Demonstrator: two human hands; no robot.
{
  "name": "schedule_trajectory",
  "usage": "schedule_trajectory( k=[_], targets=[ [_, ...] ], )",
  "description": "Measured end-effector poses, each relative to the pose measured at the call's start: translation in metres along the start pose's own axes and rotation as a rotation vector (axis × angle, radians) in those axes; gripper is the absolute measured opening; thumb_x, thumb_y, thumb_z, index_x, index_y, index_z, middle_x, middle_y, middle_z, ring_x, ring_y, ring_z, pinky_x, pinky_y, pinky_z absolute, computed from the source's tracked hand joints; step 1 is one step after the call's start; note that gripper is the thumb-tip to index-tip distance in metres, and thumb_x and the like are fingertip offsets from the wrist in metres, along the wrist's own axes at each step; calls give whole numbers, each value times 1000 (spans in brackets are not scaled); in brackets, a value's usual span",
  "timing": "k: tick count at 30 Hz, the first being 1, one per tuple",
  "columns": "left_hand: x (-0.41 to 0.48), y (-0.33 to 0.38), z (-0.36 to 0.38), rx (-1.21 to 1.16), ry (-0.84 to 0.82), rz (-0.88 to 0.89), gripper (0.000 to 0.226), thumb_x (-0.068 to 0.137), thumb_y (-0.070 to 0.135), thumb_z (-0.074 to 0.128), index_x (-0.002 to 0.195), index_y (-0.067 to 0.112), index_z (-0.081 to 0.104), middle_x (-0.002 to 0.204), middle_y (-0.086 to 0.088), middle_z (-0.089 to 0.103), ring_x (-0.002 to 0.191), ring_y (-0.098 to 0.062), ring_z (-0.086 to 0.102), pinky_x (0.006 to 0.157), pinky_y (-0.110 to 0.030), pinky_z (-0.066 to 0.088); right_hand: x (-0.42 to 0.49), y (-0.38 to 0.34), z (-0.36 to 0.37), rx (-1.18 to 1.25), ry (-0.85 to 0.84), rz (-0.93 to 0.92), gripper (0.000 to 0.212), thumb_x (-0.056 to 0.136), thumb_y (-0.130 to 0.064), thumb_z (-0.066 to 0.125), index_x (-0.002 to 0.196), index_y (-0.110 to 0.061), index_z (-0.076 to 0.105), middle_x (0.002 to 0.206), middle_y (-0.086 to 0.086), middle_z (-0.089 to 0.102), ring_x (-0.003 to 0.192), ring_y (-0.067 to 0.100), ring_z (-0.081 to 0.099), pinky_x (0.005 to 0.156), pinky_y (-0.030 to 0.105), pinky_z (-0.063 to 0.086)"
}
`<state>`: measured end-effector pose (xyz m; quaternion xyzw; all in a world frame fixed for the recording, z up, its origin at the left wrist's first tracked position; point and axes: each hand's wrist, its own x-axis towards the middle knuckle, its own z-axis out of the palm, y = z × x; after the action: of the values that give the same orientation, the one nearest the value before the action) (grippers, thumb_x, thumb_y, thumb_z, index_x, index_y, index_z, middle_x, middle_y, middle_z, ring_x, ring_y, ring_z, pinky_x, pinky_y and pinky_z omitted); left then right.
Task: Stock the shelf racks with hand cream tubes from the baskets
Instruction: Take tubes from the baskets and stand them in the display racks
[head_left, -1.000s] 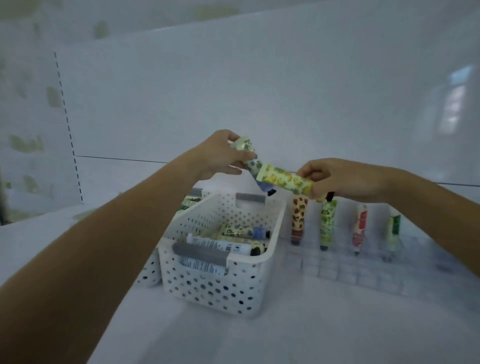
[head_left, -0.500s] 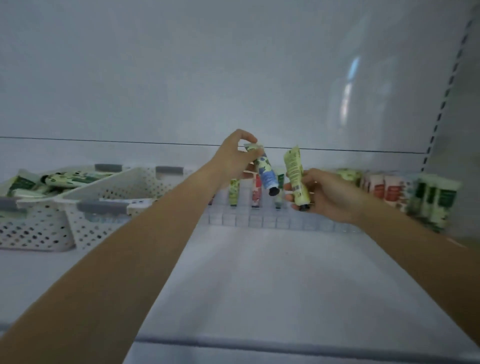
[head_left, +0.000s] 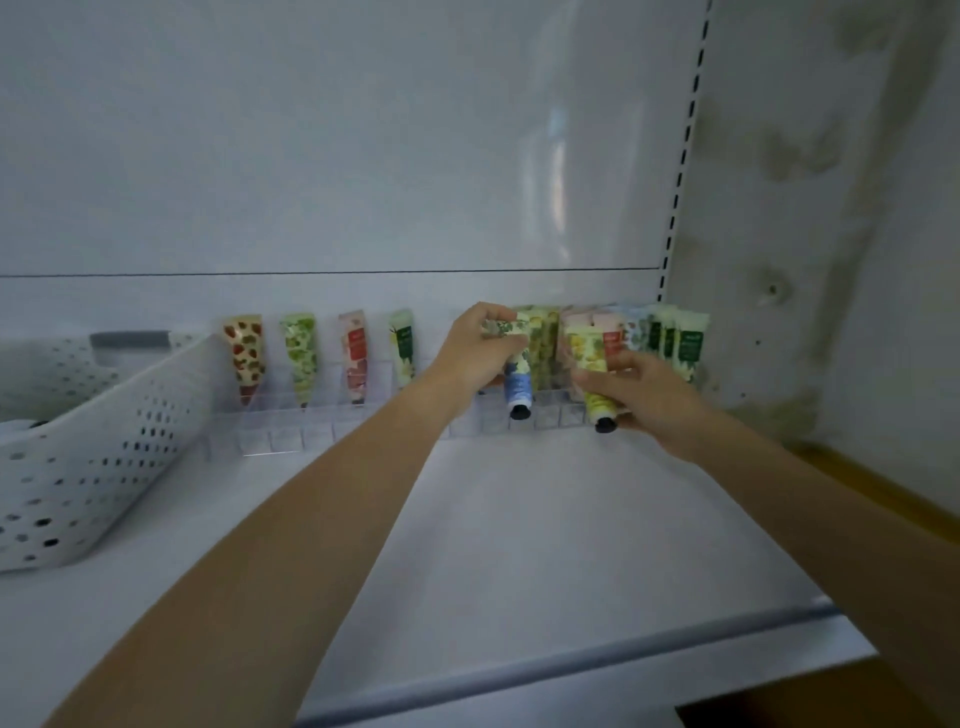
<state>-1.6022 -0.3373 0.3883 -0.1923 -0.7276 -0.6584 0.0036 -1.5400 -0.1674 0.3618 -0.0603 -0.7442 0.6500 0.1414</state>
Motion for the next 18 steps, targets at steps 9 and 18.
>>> schedule_trajectory(
  k=[9,18],
  targets=[
    [15,-24,30,-7,222,13,20,88,15,58,106,21,52,102,-9,55,67,-9,50,56,-20,40,33,-4,-11,-262,26,-279,82,86,-21,65,148,-24,12,93,-9,56,77,1,56,51,12,48],
    [20,-28,29,-99,399,45,17,88,13,58,100,23,52,78,1,49,63,-10,48,55,-20,42,67,-24,5,-530,150,-708,75,81,-27,69,142,-26,26,123,12,52,108,25,51,88,36,45]
  ],
)
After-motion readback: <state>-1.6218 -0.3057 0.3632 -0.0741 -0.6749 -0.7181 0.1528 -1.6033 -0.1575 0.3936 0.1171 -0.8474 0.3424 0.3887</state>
